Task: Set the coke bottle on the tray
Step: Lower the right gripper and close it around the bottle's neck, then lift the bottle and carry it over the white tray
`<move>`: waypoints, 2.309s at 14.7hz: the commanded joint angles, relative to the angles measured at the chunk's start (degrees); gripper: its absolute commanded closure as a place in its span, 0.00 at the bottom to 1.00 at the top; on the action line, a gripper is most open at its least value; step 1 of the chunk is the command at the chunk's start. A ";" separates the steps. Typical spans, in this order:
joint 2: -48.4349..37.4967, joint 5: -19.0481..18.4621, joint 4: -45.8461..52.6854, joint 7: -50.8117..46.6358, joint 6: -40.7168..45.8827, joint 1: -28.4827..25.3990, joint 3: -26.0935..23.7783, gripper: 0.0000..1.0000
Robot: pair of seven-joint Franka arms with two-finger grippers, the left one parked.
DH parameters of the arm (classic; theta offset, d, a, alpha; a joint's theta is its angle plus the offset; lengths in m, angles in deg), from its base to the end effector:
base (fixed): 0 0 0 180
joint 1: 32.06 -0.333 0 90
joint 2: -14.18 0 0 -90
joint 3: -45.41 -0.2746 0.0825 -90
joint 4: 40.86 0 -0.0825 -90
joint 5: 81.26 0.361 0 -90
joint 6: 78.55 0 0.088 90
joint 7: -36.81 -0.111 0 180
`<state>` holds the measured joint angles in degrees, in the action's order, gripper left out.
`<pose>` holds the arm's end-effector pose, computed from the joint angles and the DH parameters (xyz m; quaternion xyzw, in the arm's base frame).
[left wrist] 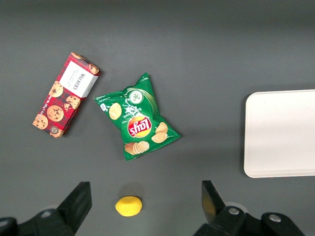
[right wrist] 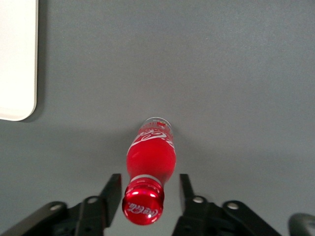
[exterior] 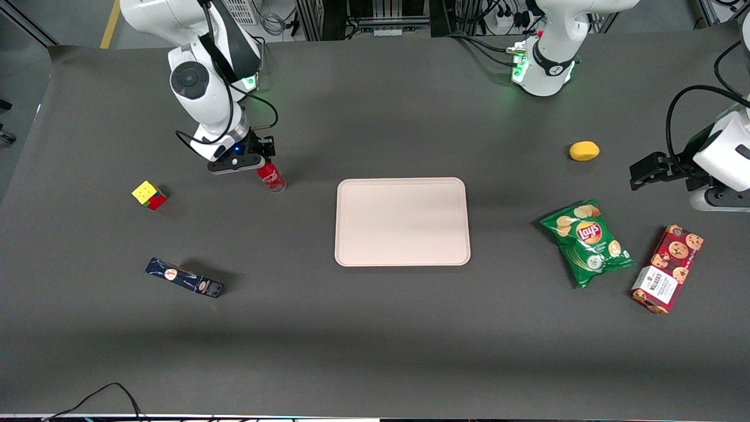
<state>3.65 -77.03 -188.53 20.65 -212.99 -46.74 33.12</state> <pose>0.3747 0.1887 0.2928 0.9975 0.0655 -0.0256 0.0034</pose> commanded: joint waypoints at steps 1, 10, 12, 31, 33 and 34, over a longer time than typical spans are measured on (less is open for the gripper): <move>-0.11 0.86 0.11 -0.80 -0.12 0.00 -0.55 0.58; -1.07 1.91 1.42 -1.24 2.24 0.00 -0.55 1.00; -2.38 2.44 4.93 -1.33 8.11 0.08 -0.46 1.00; 18.15 2.62 69.61 -17.83 51.03 -0.35 -4.85 1.00; 23.07 0.53 73.56 -22.32 50.94 -1.93 -7.04 1.00; 25.71 -0.62 75.85 -24.25 50.77 -2.11 -8.44 1.00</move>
<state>20.11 -74.93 -123.33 3.22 -164.98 -47.14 27.80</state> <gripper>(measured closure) 0.678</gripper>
